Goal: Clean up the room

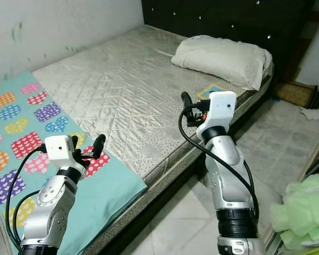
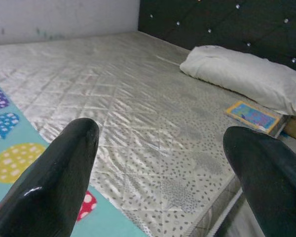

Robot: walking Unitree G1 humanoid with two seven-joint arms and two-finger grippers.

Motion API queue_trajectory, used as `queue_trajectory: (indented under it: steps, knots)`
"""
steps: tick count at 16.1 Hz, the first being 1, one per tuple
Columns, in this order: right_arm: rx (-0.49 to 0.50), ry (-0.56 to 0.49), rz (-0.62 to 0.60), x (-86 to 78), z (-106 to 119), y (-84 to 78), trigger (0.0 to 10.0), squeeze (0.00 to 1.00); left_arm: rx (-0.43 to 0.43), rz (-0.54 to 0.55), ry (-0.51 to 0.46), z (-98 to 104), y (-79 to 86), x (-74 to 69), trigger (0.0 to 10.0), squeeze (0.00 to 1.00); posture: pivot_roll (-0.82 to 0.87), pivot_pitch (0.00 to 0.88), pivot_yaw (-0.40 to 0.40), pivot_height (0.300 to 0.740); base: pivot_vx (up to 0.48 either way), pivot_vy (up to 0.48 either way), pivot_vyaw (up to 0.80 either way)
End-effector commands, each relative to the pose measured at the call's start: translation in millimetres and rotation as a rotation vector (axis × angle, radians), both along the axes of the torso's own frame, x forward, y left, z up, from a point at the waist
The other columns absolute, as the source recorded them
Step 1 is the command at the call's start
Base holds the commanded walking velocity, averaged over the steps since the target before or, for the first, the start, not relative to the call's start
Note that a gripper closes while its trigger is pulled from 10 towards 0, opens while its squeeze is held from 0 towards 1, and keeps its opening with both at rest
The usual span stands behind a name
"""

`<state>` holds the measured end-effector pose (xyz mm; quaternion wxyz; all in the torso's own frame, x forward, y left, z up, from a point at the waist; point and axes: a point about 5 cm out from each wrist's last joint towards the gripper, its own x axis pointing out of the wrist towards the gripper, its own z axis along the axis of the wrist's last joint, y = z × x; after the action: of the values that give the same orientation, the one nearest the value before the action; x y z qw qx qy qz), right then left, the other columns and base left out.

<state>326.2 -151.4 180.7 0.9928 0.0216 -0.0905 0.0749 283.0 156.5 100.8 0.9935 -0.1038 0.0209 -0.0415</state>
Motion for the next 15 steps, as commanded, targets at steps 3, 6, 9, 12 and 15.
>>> queue_trajectory:
  steps: [3, 6, 9, 12, 15]
  knots:
    - [0.002, 0.086, 0.015, -11.0, -27.8, -0.9, 10.0, 0.0, 0.037, 0.044, -0.002, 0.8, 9.4, -1.6, 10.0, 0.0, -0.16, 0.009, 0.065, 0.74, 0.0, 0.0, 0.0]
    - [-0.061, 0.179, 0.026, -17.8, -50.2, -5.5, 10.0, 0.0, 0.058, 0.086, 0.016, -2.7, 22.7, -12.2, 10.0, 0.0, -0.14, 0.0, 0.065, 0.74, 0.0, 0.0, 0.0]
    - [-0.111, 0.258, 0.05, -30.3, -74.1, -11.1, 10.0, 0.0, 0.074, 0.117, 0.061, -11.7, 39.1, -25.4, 10.0, 0.0, -0.14, 0.0, 0.06, 0.74, 0.0, 0.0, 0.0]
    - [-0.126, 0.271, 0.061, -33.6, -79.5, -9.0, 10.0, 0.0, 0.062, 0.121, 0.082, -15.4, 39.3, -25.9, 10.0, 0.0, -0.14, 0.0, 0.056, 0.74, 0.0, 0.0, 0.0]
    - [-0.132, 0.272, 0.066, -35.5, -80.8, -9.1, 10.0, 0.0, 0.061, 0.117, 0.083, -15.0, 38.5, -26.0, 10.0, 0.0, -0.14, 0.0, 0.054, 0.74, 0.0, 0.0, 0.0]
